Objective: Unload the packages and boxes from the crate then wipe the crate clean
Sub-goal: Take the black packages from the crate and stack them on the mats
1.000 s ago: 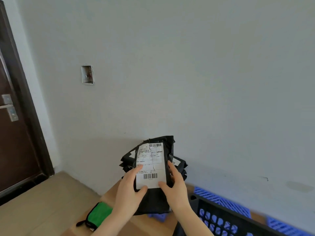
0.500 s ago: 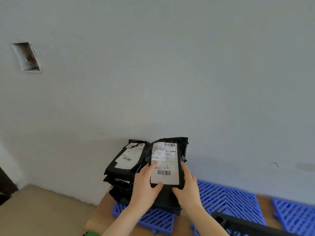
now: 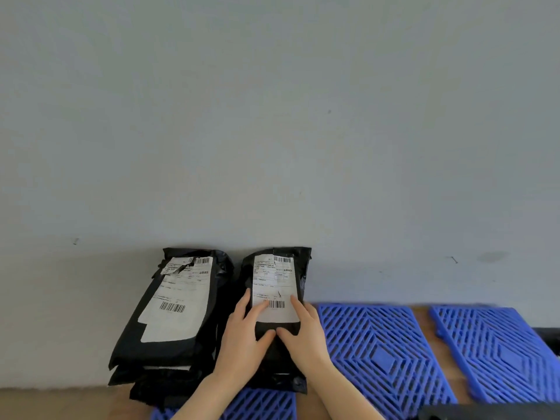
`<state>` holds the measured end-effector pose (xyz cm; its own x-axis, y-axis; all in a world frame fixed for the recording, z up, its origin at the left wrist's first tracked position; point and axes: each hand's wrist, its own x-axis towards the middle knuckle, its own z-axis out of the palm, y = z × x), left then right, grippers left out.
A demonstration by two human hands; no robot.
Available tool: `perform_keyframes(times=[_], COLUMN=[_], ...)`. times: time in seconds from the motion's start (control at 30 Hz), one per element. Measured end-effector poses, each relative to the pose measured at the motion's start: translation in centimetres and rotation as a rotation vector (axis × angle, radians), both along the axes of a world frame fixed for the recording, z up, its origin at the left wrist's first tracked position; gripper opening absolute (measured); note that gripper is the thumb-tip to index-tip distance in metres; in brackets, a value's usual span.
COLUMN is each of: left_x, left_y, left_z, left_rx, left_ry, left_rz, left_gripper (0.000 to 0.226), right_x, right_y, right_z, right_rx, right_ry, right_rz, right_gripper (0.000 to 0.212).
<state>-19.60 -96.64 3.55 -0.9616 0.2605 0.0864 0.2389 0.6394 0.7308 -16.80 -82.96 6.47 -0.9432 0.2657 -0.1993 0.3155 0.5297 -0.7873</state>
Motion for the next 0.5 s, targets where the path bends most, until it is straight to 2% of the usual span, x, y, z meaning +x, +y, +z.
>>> perform_keyframes(times=[0.27,0.5], left_x=[-1.8,-0.1], left_y=[0.0,0.5], left_z=[-0.7,2.7], left_rx=[-0.036,-0.079], left_ry=[-0.073,0.076], left_rz=[-0.030,0.123], left_gripper=[0.060,0.053], right_x=[-1.7,0.4], right_y=[0.0,1.0], right_z=[-0.3,3.4], right_rx=[0.008,0.057], right_ry=[-0.074,0.048], right_rz=[-0.003,-0.025], right_gripper=[0.072,0.065])
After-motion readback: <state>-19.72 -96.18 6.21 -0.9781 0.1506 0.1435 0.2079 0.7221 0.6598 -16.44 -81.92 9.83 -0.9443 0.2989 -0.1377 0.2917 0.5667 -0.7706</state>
